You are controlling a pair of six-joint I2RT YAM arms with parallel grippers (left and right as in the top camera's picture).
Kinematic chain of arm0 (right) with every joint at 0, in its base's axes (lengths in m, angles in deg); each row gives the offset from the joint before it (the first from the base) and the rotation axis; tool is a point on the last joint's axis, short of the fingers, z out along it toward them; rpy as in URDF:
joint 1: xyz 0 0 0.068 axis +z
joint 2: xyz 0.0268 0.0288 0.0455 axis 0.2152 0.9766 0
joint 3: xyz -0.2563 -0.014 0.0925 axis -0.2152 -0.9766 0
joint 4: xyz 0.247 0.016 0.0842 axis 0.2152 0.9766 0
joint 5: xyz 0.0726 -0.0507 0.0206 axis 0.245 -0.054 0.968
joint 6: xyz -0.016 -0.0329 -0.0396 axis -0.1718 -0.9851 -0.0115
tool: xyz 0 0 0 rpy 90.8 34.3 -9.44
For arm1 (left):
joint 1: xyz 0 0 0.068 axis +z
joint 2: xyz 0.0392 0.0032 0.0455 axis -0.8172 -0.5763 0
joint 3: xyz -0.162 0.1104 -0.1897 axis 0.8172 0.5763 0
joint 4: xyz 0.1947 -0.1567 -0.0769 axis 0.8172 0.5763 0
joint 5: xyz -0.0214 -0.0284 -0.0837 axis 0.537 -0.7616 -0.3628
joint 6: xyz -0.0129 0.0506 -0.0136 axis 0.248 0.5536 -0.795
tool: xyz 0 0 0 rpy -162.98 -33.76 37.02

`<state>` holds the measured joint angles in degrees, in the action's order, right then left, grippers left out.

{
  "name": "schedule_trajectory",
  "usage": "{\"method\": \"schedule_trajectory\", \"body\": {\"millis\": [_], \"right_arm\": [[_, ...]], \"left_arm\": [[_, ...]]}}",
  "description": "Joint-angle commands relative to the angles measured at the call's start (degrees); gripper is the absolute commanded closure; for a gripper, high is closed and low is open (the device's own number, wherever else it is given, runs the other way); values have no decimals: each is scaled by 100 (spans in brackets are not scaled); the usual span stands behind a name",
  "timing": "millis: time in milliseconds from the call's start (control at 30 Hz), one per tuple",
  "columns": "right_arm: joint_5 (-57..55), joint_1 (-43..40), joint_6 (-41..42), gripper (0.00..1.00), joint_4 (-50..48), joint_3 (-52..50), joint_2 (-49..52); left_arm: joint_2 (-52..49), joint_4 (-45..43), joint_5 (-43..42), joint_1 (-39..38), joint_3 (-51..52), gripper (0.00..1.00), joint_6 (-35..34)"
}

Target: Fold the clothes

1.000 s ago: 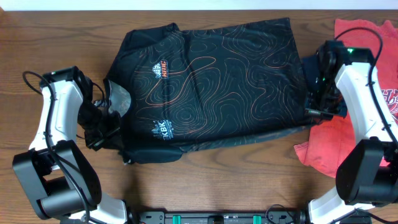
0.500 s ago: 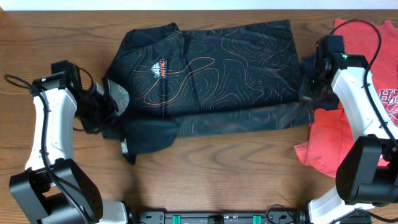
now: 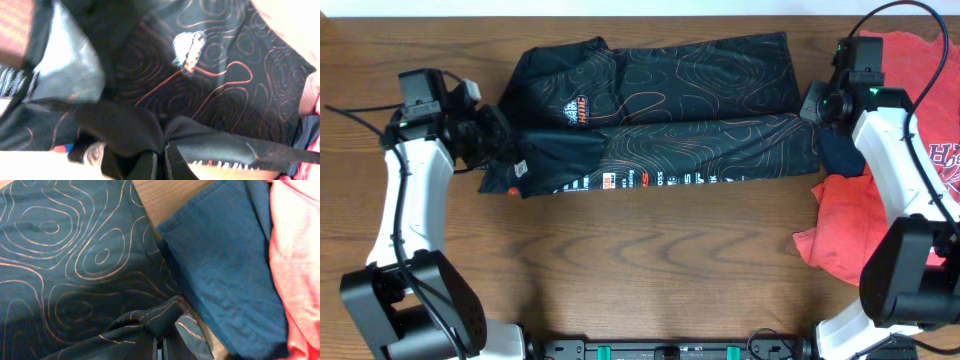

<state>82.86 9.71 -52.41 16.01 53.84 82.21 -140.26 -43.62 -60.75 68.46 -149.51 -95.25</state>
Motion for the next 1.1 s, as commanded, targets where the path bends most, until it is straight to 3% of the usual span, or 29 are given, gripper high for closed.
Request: {"method": "schedule_trajectory", "body": {"millis": [0,433,567,600,833,1067], "right_arm": [[-83,-59,52,99,-144,9,321],[271,-57,39,92,-1237,9,892],[970,-50,37,50,-1847,9,911],[1049,-48,37,38,-1878,9,909],[643,-70,13,41,-717,9,911],[446,-68,-22,38,321,-2,949]], "left_arm": [[-179,-188,544,-140,-26,94,-160],[-597,-785,839,-186,-26,92,-306],[-769,-946,837,-184,-26,33,-341],[-787,-940,837,-184,-26,26,-339],[-769,20,868,-90,-28,18,107],[-769,778,1707,72,-26,10,136]]}}
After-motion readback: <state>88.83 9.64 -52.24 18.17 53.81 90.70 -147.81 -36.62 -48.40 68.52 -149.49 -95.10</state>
